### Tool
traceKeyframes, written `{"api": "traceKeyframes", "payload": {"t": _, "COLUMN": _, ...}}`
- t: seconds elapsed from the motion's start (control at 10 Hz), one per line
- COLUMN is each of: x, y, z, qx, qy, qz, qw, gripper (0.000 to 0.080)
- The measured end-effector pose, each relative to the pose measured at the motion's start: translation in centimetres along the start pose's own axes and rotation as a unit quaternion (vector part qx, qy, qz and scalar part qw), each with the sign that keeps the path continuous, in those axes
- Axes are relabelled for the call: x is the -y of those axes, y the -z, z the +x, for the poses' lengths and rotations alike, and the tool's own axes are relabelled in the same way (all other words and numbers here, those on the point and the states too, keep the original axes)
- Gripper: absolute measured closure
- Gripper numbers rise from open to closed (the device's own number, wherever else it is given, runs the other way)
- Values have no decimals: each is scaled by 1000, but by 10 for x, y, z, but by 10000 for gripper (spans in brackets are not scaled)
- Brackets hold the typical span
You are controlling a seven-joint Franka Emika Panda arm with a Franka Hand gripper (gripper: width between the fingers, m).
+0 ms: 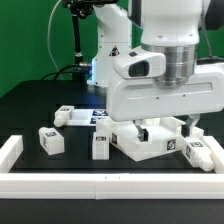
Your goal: Assemble one leg
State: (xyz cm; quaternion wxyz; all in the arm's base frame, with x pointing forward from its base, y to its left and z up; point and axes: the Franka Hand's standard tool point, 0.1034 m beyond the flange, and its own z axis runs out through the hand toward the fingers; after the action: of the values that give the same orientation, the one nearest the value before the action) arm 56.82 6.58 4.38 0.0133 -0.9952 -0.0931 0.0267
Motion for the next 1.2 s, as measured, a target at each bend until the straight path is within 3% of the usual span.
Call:
{"api": "traceKeyframes", "payload": {"t": 0.6, "x": 19, "y": -14, "z": 3, "qx": 4, "qy": 5, "qz": 2, "qw": 1000, "gripper": 151}}
{"api": "traceKeyframes", "payload": {"t": 0.9, "x": 9, "y": -18, "z": 1, "qx": 5, "qy": 4, "qz": 2, "qw": 1000, "gripper": 151}}
{"api": "traceKeyframes", "payload": {"t": 1.2, "x": 8, "y": -18, "z": 6, "qx": -4, "qy": 4, "qz": 0, "qw": 1000, "gripper": 151}}
